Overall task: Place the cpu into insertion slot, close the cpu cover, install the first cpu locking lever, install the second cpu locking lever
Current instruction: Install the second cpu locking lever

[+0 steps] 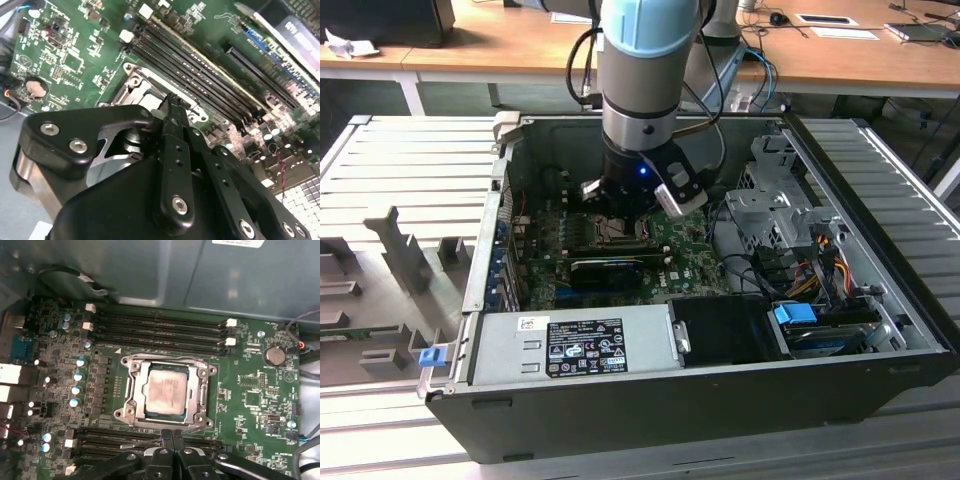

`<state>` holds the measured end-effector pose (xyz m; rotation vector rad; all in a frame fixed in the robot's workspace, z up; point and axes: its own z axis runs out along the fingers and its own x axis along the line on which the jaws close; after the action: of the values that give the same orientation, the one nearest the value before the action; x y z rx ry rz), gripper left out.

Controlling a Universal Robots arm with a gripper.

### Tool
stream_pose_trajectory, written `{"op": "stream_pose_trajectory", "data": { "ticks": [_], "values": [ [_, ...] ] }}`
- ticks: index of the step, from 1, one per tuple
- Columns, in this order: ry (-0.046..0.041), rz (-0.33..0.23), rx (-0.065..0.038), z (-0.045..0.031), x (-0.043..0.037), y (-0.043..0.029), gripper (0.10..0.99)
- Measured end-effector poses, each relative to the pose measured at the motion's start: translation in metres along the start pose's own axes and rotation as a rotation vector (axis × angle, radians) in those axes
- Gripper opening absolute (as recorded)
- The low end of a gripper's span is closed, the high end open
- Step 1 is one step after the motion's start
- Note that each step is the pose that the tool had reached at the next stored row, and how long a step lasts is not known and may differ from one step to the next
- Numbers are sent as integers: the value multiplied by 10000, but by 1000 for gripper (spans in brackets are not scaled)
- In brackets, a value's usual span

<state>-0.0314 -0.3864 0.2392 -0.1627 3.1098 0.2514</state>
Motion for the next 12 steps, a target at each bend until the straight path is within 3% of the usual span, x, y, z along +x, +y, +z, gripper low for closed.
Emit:
{"op": "stream_pose_trajectory", "data": {
  "ticks": [2,3,6,10,12],
  "values": [
    [-9,-1,-80,5,81,0,106],
    [-15,2,-133,8,179,8,106],
    [-19,3,-166,49,308,15,106],
    [-20,0,-187,123,310,2,106],
    [-32,3,-319,127,315,-17,106]
  ]
}}
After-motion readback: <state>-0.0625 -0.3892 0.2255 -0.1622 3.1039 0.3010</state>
